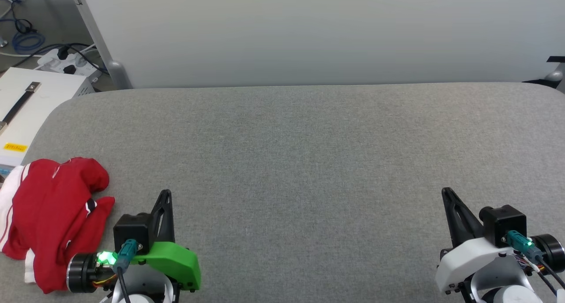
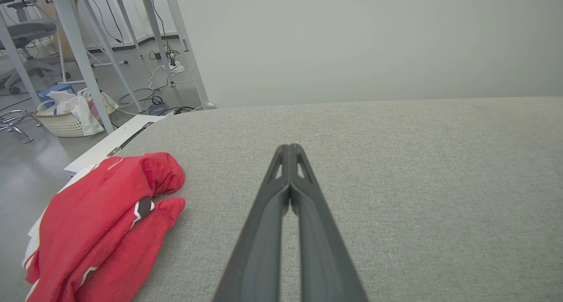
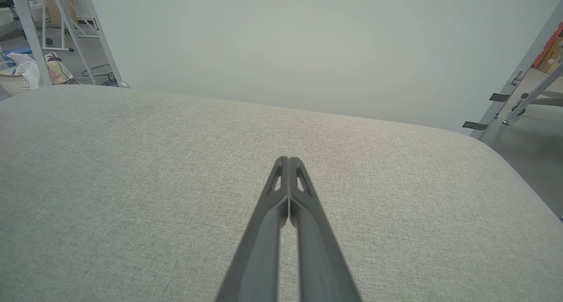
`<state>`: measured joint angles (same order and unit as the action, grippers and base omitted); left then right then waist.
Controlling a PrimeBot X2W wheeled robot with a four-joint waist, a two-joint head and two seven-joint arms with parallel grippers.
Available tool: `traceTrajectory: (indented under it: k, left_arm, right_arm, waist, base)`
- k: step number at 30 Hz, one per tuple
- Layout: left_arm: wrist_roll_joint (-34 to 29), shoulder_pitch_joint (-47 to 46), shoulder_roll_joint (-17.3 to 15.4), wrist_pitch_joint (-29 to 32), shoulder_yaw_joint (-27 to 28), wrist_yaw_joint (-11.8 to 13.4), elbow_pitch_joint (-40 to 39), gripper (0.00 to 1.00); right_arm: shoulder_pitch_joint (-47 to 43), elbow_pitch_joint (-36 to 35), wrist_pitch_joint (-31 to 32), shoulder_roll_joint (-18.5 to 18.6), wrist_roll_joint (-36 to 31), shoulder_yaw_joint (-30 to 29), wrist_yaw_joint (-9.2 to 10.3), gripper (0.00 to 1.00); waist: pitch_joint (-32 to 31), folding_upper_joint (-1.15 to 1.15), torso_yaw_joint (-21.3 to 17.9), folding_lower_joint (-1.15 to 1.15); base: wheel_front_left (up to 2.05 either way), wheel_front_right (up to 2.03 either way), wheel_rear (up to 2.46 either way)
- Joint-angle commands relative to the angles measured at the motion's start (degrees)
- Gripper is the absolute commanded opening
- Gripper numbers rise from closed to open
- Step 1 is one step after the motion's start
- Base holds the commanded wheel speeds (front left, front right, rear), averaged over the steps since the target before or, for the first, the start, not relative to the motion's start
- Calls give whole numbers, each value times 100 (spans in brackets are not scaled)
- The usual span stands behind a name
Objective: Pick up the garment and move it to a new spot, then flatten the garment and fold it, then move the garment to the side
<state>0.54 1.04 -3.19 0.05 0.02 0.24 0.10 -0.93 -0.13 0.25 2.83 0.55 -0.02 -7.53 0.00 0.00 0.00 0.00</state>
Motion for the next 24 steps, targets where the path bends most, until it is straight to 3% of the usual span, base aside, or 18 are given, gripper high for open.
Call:
traceTrajectory:
  k: [1, 15, 16, 24]
  left_arm:
    - [-54, -104, 32, -5, -2, -24, -10, 0]
    - [-54, -104, 32, -5, -2, -24, -10, 0]
    - [4, 1, 0, -3, -1, 0, 0, 100]
    - [85, -23, 0, -69, -48, -15, 51, 100]
  right_arm:
    - [93, 13, -25, 5, -55, 2, 4, 0]
    - [93, 13, -25, 5, -55, 2, 4, 0]
    - [-1, -1, -1, 0, 4, 0, 0, 100]
    - [20, 41, -70, -1, 64, 16, 0, 100]
  waist:
    - [0, 0, 0, 0]
    - [0, 0, 0, 0]
    - [0, 0, 0, 0]
    - [5, 0, -1, 0]
  base:
    - [0, 0, 0]
    - [0, 0, 0]
    - [0, 0, 0]
    - [0, 0, 0]
